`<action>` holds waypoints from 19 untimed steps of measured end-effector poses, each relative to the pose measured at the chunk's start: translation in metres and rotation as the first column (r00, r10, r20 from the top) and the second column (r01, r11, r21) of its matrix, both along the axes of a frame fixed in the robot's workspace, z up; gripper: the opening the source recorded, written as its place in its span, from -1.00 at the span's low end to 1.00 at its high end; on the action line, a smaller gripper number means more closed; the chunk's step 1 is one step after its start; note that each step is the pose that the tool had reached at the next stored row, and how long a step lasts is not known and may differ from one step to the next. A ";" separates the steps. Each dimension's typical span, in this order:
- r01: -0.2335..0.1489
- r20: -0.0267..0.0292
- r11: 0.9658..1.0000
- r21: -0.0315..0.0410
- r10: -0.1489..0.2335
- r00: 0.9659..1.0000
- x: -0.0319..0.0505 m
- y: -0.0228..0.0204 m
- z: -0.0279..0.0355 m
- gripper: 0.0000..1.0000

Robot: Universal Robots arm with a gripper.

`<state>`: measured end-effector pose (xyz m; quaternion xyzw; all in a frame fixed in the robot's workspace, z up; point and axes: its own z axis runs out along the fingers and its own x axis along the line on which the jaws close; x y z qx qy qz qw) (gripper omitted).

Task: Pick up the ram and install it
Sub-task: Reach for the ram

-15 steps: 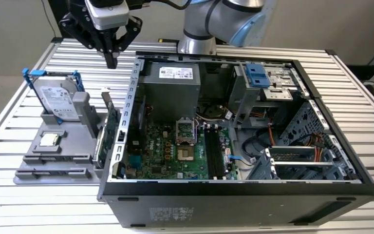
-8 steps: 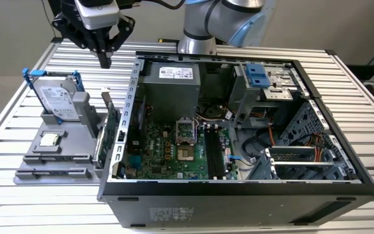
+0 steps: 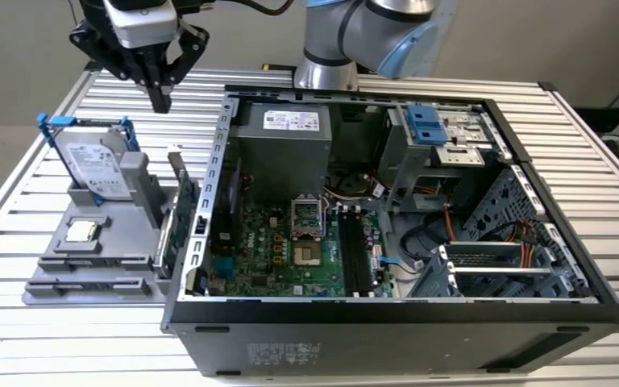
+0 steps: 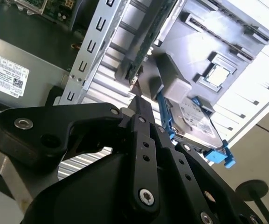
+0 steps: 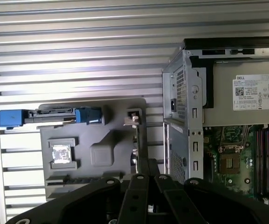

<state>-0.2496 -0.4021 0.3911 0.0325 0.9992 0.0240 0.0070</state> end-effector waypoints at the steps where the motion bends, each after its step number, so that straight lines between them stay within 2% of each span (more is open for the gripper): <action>1: 0.000 0.000 1.000 0.000 0.000 1.000 -0.0018 0.0000 0.0000 -1.00; 19: -0.001 -0.006 1.000 0.000 0.001 1.000 -0.0305 0.0000 -0.0004 -1.00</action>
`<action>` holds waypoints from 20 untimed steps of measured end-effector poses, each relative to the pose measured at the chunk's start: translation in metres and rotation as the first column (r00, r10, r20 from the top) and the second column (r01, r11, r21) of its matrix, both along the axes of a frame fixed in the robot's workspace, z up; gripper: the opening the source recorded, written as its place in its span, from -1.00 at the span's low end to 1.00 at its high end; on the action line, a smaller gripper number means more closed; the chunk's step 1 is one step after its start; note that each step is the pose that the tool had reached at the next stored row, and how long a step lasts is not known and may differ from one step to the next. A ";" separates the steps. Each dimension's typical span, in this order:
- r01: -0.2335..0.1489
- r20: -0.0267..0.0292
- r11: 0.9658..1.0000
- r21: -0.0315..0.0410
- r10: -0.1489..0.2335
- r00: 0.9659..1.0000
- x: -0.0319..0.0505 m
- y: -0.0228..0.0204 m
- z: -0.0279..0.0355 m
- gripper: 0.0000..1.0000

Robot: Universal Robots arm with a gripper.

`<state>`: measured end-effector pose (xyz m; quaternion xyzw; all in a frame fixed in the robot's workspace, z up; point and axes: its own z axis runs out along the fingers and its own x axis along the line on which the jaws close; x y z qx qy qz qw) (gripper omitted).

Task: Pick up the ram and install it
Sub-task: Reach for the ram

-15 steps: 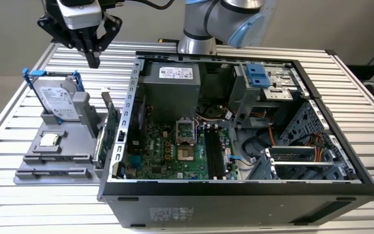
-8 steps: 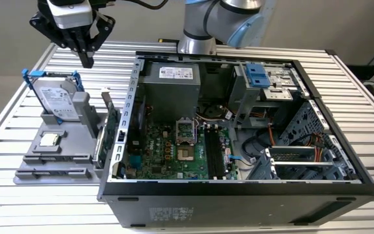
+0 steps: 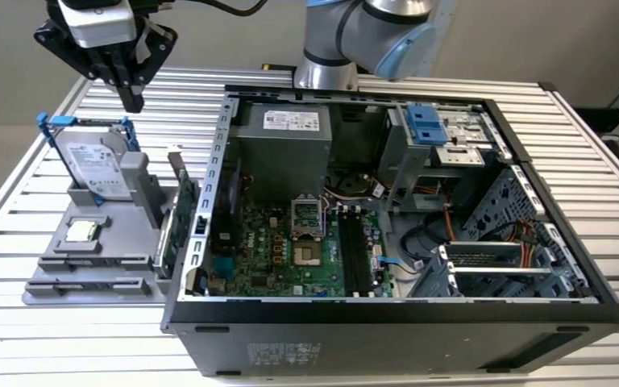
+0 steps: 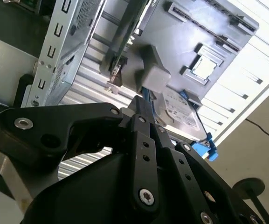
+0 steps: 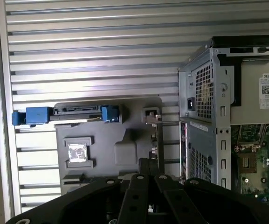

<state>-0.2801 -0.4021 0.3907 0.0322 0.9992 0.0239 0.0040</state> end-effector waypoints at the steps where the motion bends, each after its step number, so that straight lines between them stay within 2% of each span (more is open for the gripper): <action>1: 0.000 0.000 1.000 0.000 0.000 1.000 -0.0021 0.0000 0.0001 -1.00; 20: 0.000 -0.002 1.000 0.000 0.000 1.000 -0.0483 0.0000 -0.0001 -1.00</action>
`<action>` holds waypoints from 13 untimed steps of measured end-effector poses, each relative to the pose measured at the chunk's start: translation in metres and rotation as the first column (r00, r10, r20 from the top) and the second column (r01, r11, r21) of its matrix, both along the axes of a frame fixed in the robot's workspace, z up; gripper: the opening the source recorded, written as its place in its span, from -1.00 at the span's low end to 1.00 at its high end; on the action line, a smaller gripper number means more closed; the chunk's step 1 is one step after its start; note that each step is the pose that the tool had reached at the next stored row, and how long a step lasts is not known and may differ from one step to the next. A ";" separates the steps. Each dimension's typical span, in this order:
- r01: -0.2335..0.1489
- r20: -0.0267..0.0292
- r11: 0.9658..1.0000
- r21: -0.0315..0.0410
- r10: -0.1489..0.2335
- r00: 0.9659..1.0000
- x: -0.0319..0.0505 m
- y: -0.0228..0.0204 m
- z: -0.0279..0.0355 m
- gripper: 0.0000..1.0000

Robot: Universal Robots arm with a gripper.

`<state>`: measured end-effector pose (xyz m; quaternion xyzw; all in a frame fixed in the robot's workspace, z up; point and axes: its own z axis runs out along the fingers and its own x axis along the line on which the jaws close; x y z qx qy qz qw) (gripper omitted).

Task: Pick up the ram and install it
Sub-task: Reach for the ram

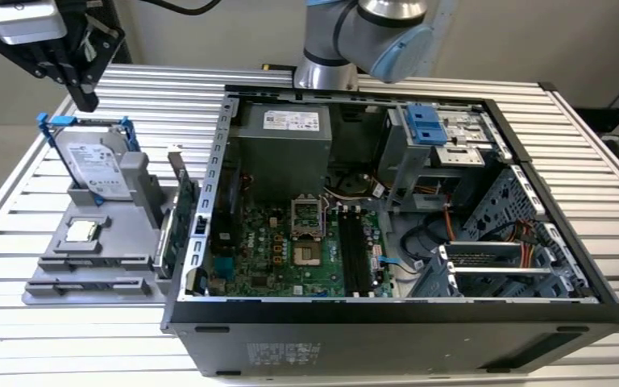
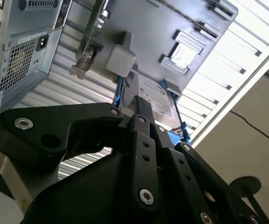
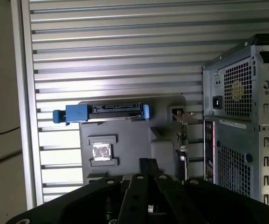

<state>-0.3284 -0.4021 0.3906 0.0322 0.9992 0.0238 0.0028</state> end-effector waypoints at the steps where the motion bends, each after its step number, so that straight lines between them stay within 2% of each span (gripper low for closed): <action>1: 0.000 0.000 1.000 0.000 0.000 1.000 -0.0022 0.0000 0.0000 -1.00; 13: -0.005 -0.005 1.000 0.000 0.005 1.000 -0.0263 0.0000 -0.0005 -1.00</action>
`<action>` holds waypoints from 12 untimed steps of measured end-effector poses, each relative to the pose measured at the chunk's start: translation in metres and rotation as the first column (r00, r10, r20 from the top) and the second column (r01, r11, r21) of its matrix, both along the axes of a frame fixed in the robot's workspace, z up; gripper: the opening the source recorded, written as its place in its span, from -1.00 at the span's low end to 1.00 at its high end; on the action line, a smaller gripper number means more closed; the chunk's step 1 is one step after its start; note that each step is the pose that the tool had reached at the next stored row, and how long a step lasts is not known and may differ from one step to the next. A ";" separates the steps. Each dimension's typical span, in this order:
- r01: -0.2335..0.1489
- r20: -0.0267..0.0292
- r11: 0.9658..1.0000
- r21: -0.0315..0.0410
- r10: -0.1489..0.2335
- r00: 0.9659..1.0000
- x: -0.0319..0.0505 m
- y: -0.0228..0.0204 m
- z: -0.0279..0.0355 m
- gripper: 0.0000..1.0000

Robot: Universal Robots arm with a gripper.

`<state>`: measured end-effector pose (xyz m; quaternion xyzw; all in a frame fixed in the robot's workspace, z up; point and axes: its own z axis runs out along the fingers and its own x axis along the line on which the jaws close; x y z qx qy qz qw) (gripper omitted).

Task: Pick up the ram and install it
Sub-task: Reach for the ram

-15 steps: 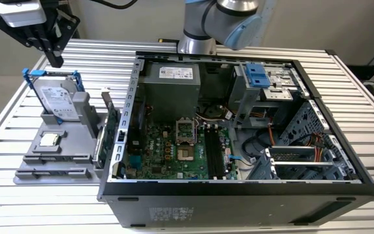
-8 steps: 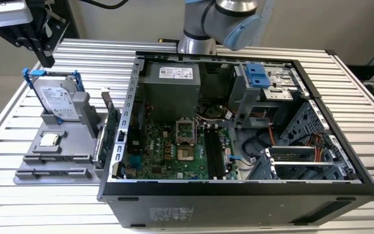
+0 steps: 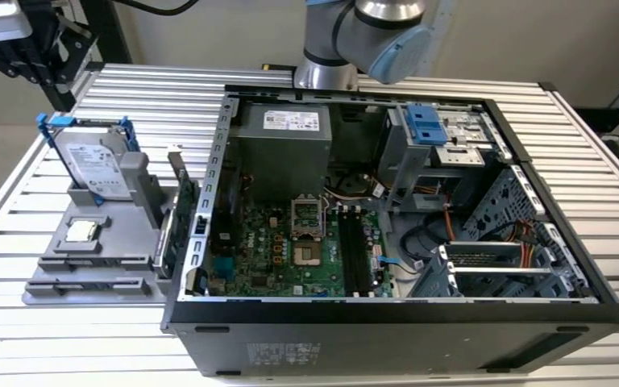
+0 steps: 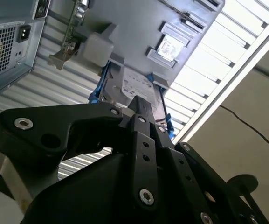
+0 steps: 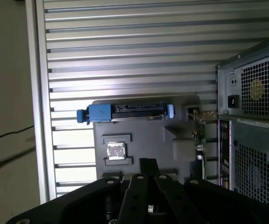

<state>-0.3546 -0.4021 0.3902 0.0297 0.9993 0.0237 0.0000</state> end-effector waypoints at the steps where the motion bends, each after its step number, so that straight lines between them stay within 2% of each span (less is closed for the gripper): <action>1: -0.007 0.000 1.000 0.000 0.007 1.000 -0.0008 0.0000 0.0000 -1.00; 4: -0.043 0.000 0.999 0.000 0.043 0.999 -0.0016 0.0000 0.0000 -1.00; 7: -0.083 0.000 0.997 0.000 0.083 0.997 -0.0029 0.0001 0.0000 -1.00; 12: -0.087 0.000 0.996 0.000 0.087 0.996 -0.0033 -0.0007 0.0000 -1.00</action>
